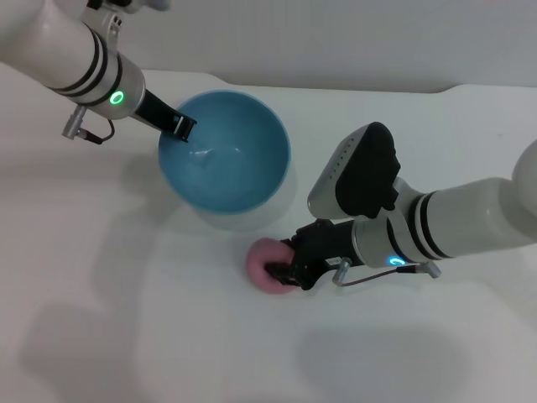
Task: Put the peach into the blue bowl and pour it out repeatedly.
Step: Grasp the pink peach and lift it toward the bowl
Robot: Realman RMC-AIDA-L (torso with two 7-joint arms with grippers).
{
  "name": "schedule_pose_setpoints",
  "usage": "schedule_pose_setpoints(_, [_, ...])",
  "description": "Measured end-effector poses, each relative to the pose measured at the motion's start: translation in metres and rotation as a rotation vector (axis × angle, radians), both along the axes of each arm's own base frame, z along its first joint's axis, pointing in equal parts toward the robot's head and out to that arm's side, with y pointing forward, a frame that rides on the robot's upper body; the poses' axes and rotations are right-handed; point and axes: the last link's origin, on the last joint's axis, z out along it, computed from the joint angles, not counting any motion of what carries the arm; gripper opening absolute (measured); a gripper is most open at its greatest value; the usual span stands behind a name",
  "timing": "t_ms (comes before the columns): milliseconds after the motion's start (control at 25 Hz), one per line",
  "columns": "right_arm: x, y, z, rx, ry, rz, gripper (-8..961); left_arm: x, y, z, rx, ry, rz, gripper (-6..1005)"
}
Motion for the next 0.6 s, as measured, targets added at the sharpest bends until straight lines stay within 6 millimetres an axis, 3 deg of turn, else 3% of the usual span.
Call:
schedule_pose_setpoints(120, [-0.0007, -0.0011, -0.0005, -0.007, -0.003, 0.019, 372, 0.0008, -0.0005, -0.0017, -0.005, 0.0, -0.002, -1])
schedule_pose_setpoints(320, [0.0012, -0.0026, -0.0001, -0.003, 0.004, 0.024, 279, 0.0026, -0.0015, -0.0044, -0.012, -0.01, -0.005, 0])
schedule_pose_setpoints(600, [0.0017, -0.0048, 0.0093, 0.021, 0.075, -0.02, 248, 0.0057, -0.0006, -0.0049, 0.0, -0.044, -0.014, 0])
